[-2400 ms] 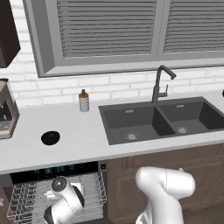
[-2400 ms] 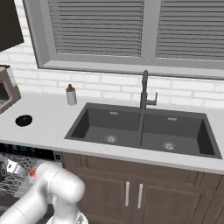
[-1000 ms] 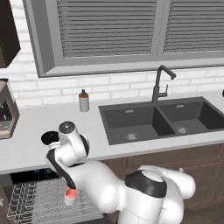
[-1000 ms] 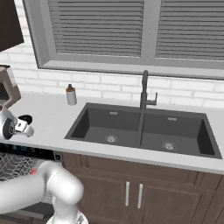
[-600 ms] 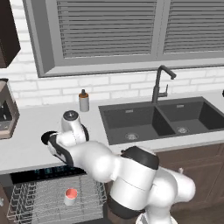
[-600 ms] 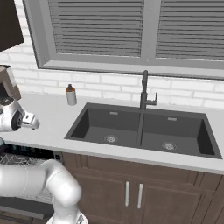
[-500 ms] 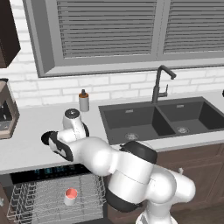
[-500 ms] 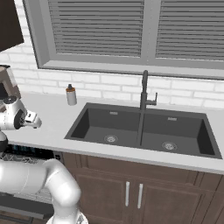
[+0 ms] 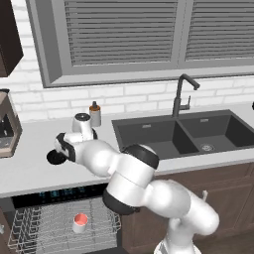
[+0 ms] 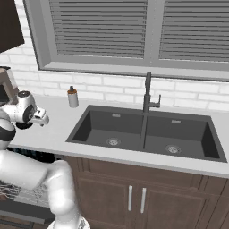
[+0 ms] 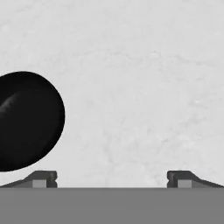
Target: Pick up the cup and bowl from the counter, place them in the dishwasher, and close the dishwasher door.
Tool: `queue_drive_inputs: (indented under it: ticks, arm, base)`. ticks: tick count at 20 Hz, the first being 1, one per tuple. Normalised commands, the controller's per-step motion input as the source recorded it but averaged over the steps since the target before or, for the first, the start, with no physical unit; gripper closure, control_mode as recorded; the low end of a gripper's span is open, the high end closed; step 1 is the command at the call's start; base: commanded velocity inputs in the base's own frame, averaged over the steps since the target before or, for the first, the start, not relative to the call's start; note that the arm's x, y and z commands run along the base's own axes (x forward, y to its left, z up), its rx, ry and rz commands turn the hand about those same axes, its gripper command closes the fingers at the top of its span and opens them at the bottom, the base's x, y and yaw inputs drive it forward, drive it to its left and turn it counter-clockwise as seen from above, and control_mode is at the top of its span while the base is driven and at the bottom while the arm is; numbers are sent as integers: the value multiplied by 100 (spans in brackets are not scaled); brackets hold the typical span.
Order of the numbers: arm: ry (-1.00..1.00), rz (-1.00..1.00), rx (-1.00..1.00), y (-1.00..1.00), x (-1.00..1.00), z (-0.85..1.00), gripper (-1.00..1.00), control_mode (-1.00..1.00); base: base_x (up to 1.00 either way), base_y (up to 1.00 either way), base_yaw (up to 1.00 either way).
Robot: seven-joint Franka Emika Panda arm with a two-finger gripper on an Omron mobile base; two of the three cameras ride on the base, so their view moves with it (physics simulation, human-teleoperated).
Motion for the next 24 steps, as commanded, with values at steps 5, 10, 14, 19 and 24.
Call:
queue_drive_inputs:
  ticks: [5, 10, 14, 19, 24]
  arm:
    - [10, 3, 0, 31, 43, 8, -100, -100]
    - [8, 7, 0, 29, 4, 0, -100, -100]
    - [4, 2, 0, 21, 0, -16, -100, -100]
    - [4, 0, -3, 11, 0, -27, -100, -100]
    - [1, 0, -2, 2, 0, -31, -100, -100]
  base:
    - [0, 0, 0]
    - [0, 0, 0]
    - [0, 0, 0]
    - [0, 0, 0]
    - [0, 0, 0]
